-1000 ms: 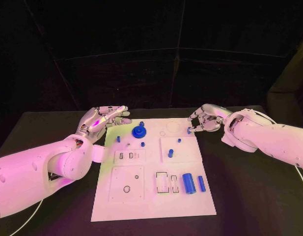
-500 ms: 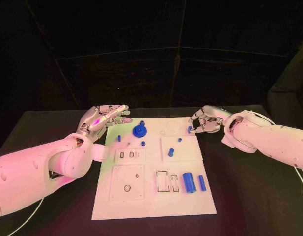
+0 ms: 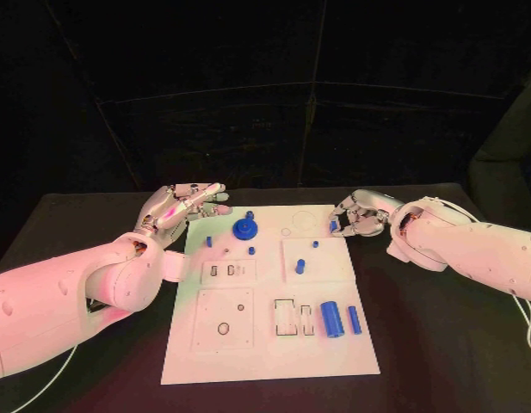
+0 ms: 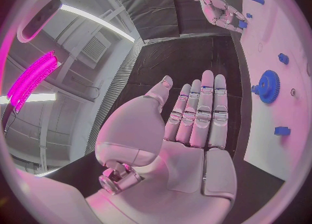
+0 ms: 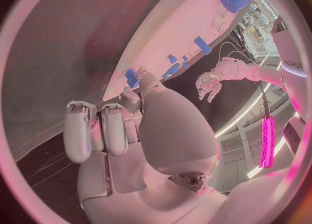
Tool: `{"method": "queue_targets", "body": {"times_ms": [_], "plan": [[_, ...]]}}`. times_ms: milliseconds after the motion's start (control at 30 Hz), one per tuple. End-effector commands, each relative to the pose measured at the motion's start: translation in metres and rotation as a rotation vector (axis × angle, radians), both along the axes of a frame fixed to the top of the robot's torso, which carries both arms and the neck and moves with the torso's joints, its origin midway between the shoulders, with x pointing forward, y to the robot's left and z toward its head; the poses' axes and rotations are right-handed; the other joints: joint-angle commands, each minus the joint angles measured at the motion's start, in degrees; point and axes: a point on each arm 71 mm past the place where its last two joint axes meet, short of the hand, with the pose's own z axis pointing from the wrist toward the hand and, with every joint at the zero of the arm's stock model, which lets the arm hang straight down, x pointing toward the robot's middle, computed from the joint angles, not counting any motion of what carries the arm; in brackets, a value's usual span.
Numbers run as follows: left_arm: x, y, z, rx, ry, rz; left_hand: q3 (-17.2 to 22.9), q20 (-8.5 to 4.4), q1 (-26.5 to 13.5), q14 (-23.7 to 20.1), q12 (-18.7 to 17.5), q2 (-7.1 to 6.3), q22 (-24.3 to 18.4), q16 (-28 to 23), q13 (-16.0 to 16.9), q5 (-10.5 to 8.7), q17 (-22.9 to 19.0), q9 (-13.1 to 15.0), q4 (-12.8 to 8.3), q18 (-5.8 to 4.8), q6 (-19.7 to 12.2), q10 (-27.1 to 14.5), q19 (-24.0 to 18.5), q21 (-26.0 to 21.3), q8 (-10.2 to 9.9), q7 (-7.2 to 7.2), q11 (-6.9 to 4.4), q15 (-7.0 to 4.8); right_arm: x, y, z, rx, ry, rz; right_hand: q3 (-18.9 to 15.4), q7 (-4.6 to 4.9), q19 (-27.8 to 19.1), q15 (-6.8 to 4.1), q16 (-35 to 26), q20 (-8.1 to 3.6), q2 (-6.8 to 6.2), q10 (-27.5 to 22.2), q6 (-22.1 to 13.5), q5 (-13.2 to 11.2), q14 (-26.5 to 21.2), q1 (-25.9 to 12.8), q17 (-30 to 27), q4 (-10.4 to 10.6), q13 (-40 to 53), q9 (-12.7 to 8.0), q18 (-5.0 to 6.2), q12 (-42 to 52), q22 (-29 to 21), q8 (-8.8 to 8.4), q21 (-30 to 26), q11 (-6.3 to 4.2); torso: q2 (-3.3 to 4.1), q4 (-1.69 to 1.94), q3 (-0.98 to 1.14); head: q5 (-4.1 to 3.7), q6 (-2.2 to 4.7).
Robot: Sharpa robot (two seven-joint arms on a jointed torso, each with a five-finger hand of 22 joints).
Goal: Assemble the parts on the task board
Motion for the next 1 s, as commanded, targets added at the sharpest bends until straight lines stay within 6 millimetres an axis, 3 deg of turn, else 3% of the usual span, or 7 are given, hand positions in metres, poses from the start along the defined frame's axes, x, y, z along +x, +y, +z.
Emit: {"method": "queue_targets", "body": {"times_ms": [33, 567, 800, 1000], "plan": [[-0.0003, -0.0011, 0.0016, -0.006, -0.011, -0.015, 0.1, 0.08, 0.4, 0.4, -0.4, 0.07, -0.1, -0.4, -0.1, 0.23, 0.1, -0.1, 0.0, 0.46, 0.4, 0.4, 0.3, -0.3, -0.4, -0.10, -0.06, 0.15, 0.0004, 0.0008, -0.0001, 0.002, 0.006, 0.007, 0.1, -0.03, -0.1, -0.30, 0.4, -0.39, 0.76, 0.1, 0.9, 0.2, 3.1, 0.1, 0.9, -0.6, 0.2, 0.1, -0.80, 0.2, 5.3, 0.56, -0.1, -0.06, 0.01, 0.01, 0.01, 0.00, -0.04], [0.0001, -0.0007, 0.0013, -0.005, -0.010, -0.014, 0.1, 0.08, 0.4, 0.4, -0.4, 0.07, -0.1, -0.4, -0.1, 0.23, 0.1, -0.1, 0.0, 0.46, 0.4, 0.4, 0.3, -0.3, -0.4, -0.10, -0.06, 0.15, 0.0015, 0.0032, -0.0013, 0.004, 0.002, 0.007, 1.1, -0.72, 0.1, -0.77, 0.4, -0.77, 2.44, 0.8, 4.3, -0.9, 3.2, 0.1, 1.1, -1.1, 0.9, 0.5, -0.85, 0.8, 5.6, 2.15, 0.0, -0.67, -0.01, 0.01, 0.05, -0.04, -0.19], [0.0002, -0.0006, 0.0011, -0.005, -0.009, -0.014, 0.1, 0.08, 0.4, 0.4, -0.4, 0.07, -0.1, -0.4, -0.1, 0.23, 0.1, -0.1, 0.0, 0.46, 0.4, 0.4, 0.3, -0.3, -0.4, -0.10, -0.06, 0.15, 0.0024, 0.0023, -0.0001, 0.016, -0.015, -0.010, 2.5, -1.91, 0.2, -1.52, 0.4, -1.36, 4.30, 1.4, 7.5, -1.8, 3.2, 0.2, 1.3, -1.2, 1.4, 0.9, -0.88, 1.3, 5.8, 3.73, 0.1, -1.62, -0.03, 0.00, 0.05, 0.20, -0.22], [0.0002, 0.0003, 0.0011, -0.004, -0.008, -0.013, 0.1, 0.08, 0.4, 0.4, -0.4, 0.07, -0.1, -0.4, -0.1, 0.23, 0.1, -0.1, 0.0, 0.46, 0.4, 0.4, 0.3, -0.3, -0.4, -0.10, -0.06, 0.15, 0.0038, 0.0007, 0.0033, 0.042, -0.056, -0.051, 4.6, -2.59, 0.2, -2.12, 0.4, -2.01, 6.03, 1.9, 8.6, -4.5, 3.3, 1.0, 1.3, -2.1, 1.9, 1.0, -0.88, 1.6, 5.8, 4.46, 0.1, -2.24, -0.08, -0.09, 0.07, 0.41, -0.22]]}}
